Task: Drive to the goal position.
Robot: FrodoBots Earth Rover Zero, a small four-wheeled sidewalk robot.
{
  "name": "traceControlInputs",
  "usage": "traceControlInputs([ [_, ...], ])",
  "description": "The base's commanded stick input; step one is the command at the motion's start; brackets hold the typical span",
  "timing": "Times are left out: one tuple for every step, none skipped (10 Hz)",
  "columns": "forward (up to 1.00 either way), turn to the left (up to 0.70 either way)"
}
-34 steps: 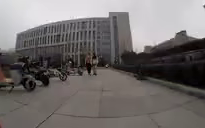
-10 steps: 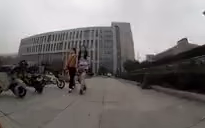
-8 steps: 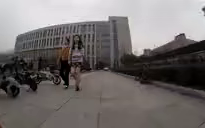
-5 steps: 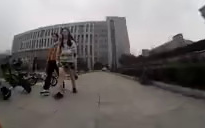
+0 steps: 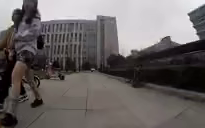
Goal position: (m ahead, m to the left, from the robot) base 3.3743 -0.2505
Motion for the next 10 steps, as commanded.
traceControlInputs([
  [0.70,-0.01],
  [0.70,-0.01],
  [0.70,-0.01],
  [0.70,-0.01],
  [0.70,-0.01],
  [0.70,-0.01],
  [0.70,-0.01],
  [0.70,-0.01],
  [0.70,-0.01],
  [0.70,-0.01],
])
